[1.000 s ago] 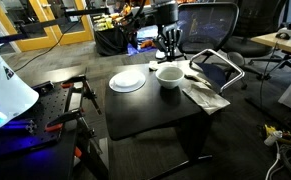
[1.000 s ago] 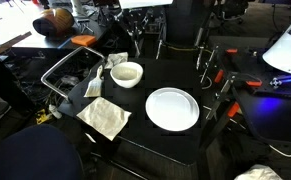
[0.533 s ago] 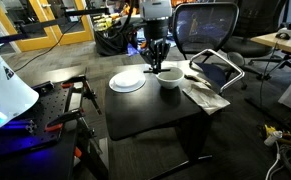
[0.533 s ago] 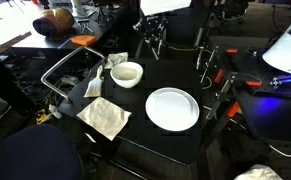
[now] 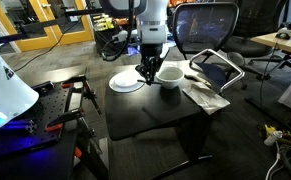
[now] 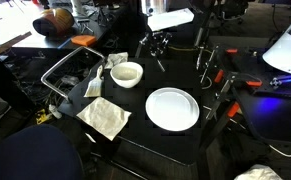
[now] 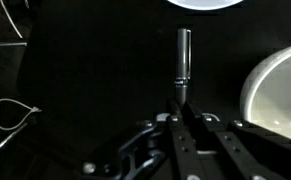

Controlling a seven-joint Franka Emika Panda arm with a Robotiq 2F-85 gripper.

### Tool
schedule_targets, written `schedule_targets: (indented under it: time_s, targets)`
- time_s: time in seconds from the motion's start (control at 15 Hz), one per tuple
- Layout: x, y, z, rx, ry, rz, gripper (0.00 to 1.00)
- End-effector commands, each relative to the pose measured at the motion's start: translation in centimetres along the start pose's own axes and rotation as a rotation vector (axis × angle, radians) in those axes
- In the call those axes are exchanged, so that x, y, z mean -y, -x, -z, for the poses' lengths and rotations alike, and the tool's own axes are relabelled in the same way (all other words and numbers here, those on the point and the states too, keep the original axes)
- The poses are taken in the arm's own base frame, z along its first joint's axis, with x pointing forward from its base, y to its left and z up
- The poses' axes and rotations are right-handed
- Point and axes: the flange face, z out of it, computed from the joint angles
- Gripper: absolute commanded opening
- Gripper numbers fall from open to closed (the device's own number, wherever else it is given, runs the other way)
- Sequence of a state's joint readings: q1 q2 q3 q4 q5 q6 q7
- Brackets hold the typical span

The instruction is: Remove the pen from the bowl, put it on the table, and then put it back in the bowl

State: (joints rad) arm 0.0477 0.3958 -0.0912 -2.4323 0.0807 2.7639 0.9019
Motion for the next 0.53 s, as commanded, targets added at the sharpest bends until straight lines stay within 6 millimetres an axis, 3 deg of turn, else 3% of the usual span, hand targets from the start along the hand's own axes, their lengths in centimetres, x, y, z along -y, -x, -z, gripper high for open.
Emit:
schedule_targets:
  time_s: [0.0,0.33,0.4,0.47]
  targets:
    - [0.1,-0.6,-2.2,0.023,0.012,0.015,0.03]
    - [0.0,-1.3,-4.2,0.022,0.053,-0.013,0.03]
    - [0.0,-1.4,-4.4,0.021,0.060,-0.021,0.37]
    - [0.0,-1.6,-4.5,0.017,0.065,-0.028,0.39]
